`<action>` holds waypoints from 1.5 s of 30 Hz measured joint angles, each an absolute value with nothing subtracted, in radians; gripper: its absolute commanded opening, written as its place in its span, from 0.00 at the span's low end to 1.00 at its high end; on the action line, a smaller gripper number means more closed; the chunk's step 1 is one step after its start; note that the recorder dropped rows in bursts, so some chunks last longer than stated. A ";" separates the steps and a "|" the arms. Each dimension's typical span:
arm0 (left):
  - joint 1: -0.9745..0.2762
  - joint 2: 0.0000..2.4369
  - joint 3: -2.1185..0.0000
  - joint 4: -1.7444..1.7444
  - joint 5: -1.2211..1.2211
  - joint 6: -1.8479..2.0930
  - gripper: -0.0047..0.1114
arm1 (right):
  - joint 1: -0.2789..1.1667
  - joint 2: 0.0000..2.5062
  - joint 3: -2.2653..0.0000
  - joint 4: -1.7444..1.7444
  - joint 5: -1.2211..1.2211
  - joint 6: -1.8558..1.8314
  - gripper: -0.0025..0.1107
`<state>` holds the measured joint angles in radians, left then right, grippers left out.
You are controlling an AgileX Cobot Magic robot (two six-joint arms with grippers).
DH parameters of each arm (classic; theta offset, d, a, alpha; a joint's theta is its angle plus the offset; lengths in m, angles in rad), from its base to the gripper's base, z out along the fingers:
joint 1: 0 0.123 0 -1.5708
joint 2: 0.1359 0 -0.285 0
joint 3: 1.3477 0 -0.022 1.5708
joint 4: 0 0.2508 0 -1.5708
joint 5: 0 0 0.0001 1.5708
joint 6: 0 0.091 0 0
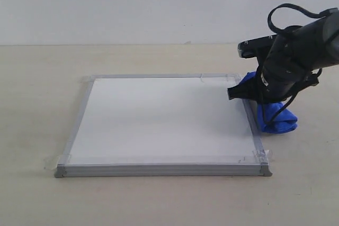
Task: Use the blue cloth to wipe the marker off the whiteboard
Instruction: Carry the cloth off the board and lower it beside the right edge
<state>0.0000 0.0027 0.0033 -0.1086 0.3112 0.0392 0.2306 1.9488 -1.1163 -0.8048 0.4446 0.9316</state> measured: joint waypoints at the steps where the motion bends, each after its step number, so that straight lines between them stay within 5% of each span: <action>1: 0.000 0.003 0.003 -0.109 0.311 0.039 0.08 | 0.231 1.954 -1.116 -0.812 0.445 0.934 0.02; 12: 0.000 0.003 0.003 -0.109 0.311 0.039 0.08 | 0.231 1.974 -1.116 -0.838 0.456 1.010 0.04; 15: 0.000 0.003 0.003 -0.109 0.311 0.039 0.08 | 0.231 1.976 -1.116 -0.848 0.456 1.034 0.15; 22: 0.000 0.003 0.003 -0.109 0.311 0.039 0.08 | 0.231 1.980 -1.116 -0.853 0.456 1.052 0.61; 25: 0.000 0.003 0.003 -0.109 0.311 0.039 0.08 | 0.231 1.980 -1.116 -0.854 0.456 1.052 0.65; 32: 0.000 0.003 0.003 -0.109 0.311 0.039 0.08 | 0.231 1.943 -1.116 -0.856 0.445 1.054 0.62; 35: 0.000 0.003 0.003 -0.109 0.311 0.039 0.08 | 0.231 1.893 -1.116 -0.856 0.427 1.054 0.43; 39: 0.000 0.003 0.003 -0.109 0.311 0.039 0.08 | 0.231 1.839 -1.116 -0.858 0.420 1.054 0.03; 45: 0.000 0.003 0.003 -0.109 0.311 0.039 0.08 | 0.231 1.866 -1.108 -0.865 0.400 1.052 0.02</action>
